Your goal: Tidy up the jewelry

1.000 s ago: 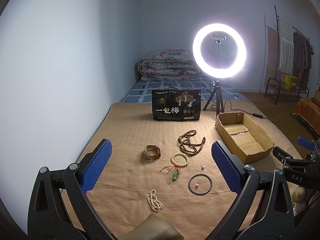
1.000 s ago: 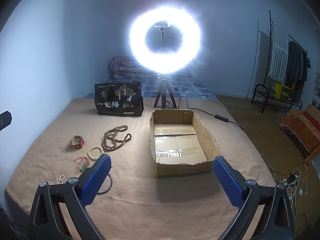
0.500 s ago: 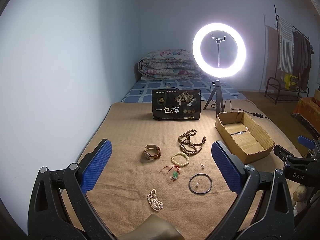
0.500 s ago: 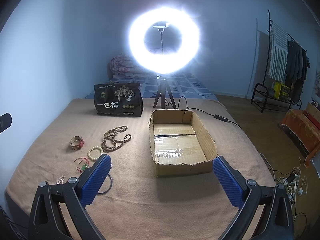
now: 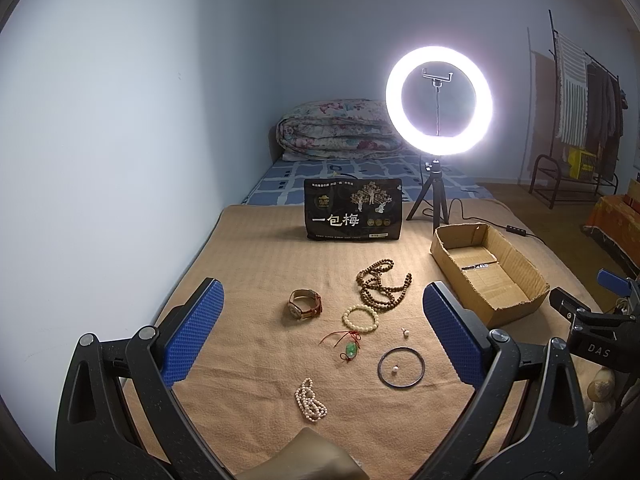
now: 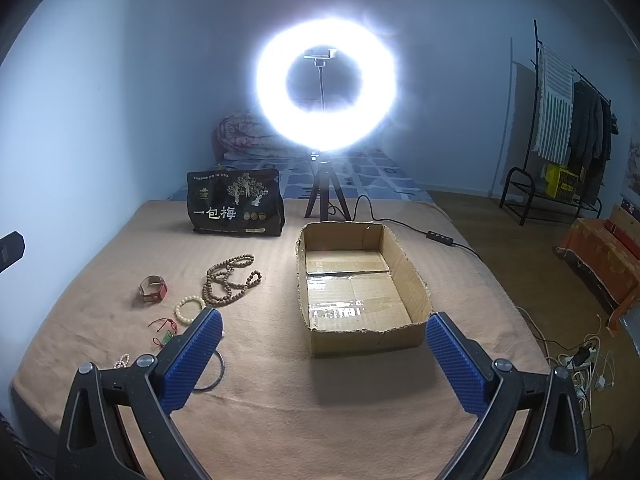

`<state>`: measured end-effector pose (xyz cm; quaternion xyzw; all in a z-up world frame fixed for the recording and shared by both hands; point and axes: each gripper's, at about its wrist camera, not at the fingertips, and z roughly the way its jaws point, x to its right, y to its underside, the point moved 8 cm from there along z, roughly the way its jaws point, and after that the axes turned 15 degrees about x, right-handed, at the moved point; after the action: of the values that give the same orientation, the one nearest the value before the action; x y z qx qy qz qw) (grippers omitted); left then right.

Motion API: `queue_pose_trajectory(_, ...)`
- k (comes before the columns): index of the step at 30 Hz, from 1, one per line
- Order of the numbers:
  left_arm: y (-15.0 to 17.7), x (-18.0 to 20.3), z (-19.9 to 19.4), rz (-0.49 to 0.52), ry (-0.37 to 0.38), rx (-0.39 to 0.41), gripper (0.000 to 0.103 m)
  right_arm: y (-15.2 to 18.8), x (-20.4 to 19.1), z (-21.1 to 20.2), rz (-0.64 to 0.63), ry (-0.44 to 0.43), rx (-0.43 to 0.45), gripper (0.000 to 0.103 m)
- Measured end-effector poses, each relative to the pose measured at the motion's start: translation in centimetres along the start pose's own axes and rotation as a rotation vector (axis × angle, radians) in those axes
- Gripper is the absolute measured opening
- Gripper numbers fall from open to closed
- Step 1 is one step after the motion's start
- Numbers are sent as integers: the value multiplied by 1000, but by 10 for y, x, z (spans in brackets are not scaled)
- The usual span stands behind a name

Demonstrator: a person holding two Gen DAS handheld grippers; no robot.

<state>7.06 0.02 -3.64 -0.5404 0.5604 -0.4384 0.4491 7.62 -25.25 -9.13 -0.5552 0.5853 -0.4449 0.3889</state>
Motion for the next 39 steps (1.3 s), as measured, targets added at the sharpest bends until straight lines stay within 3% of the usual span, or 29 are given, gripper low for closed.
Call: queue_pose_trajectory(39, 11, -11, 5, 1, -6, -18, 101, -1, -5, 2, -4, -3, -7, 103)
